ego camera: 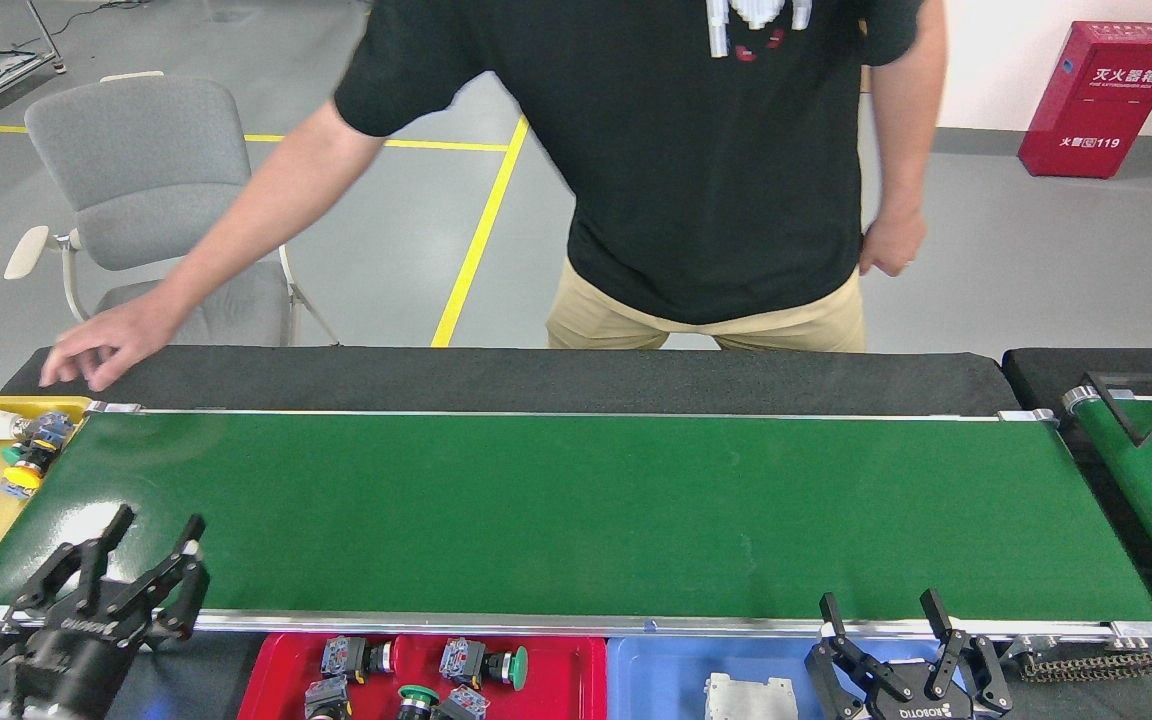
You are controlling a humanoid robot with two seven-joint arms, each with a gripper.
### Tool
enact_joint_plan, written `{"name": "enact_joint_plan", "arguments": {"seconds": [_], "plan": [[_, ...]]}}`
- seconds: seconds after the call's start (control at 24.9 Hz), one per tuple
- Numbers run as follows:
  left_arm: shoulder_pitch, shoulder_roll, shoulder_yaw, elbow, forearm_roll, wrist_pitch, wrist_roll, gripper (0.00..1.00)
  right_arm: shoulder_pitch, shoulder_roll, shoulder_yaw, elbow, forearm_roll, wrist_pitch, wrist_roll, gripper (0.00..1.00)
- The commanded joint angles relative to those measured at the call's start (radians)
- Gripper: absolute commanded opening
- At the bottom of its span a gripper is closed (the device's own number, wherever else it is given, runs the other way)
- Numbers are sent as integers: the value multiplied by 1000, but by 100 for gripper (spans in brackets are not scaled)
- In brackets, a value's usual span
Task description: Pick switch part from conveyor to tray
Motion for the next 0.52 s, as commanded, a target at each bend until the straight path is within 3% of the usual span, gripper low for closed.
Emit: {"name": "enact_joint_plan", "arguments": {"seconds": [0.0,0.16,0.48], "plan": [[31,-8,65,6,9,-9,5,100,-2,-1,-2,-17,-3,-5,-8,100],[140,-39,105,-2,47,-4,5,100,-1,-6,-2,-17,-3,-7,-7,100],[147,-44,125,-7,68,-10,5,100,-1,-1,-2,-17,-3,-5,2,100]]}}
